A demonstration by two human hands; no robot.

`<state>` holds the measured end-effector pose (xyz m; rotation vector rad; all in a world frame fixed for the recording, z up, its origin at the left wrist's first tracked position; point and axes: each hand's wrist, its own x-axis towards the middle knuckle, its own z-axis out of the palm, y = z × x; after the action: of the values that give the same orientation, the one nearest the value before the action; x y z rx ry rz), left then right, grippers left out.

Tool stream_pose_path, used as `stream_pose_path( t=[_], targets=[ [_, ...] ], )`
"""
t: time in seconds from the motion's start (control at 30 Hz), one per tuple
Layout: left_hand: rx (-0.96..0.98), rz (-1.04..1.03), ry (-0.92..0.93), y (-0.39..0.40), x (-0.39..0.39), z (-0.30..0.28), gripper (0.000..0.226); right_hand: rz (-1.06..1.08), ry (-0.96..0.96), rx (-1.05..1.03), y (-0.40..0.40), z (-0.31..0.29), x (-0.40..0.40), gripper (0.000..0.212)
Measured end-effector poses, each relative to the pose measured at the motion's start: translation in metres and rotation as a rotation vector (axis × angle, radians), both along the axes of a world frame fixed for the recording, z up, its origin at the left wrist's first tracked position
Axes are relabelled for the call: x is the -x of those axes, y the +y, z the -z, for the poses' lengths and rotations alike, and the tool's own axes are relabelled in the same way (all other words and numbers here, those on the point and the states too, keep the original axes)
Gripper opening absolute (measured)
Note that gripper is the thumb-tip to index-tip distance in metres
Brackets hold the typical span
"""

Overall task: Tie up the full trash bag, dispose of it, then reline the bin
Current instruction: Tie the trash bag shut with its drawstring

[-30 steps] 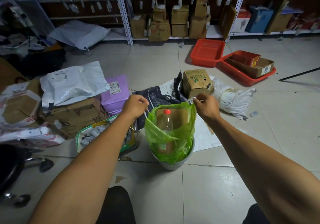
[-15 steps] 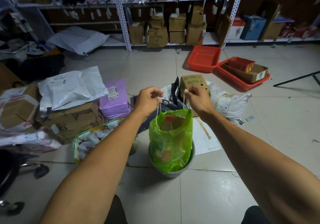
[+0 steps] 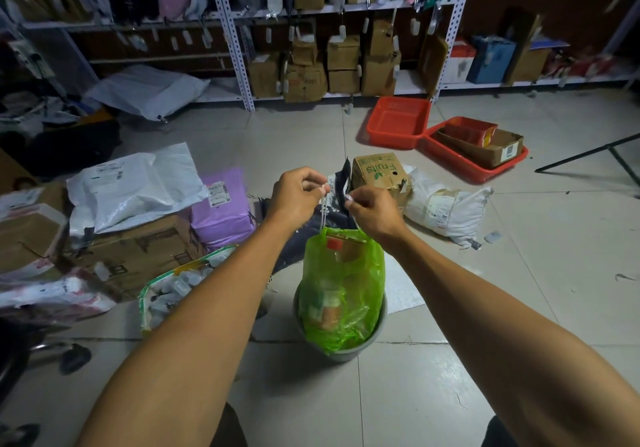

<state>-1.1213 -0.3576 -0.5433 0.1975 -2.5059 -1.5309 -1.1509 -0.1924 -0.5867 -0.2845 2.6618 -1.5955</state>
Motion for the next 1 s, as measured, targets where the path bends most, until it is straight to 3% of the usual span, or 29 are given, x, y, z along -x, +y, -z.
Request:
stream_pose_path(
  t=[0.4, 0.53, 0.6, 0.73, 0.83, 1.0],
  targets=[
    [-0.22, 0.045, -0.069, 0.008, -0.012, 0.012, 0.02, -0.057, -0.005, 0.107, -0.032, 0.018, -0.018, 0.024],
    [0.124, -0.014, -0.086, -0.006, -0.012, 0.019, 0.011, -0.005, -0.059, 0.141, -0.03, 0.025, -0.021, 0.026],
    [0.179, -0.05, -0.14, -0.015, -0.012, 0.027, 0.01, 0.009, -0.067, 0.155, -0.027, 0.024, -0.022, 0.021],
    [0.332, 0.161, -0.279, -0.011, -0.02, 0.05, 0.024, -0.016, -0.111, 0.201, -0.02, 0.019, -0.023, 0.021],
    [0.314, 0.259, -0.287, 0.007, -0.027, 0.062, 0.032, -0.03, -0.129, 0.27, -0.014, 0.018, -0.024, 0.024],
    [0.251, 0.191, -0.205, 0.012, -0.02, 0.074, 0.022, 0.042, -0.169, 0.378, -0.008, 0.013, -0.023, 0.017]
  ],
)
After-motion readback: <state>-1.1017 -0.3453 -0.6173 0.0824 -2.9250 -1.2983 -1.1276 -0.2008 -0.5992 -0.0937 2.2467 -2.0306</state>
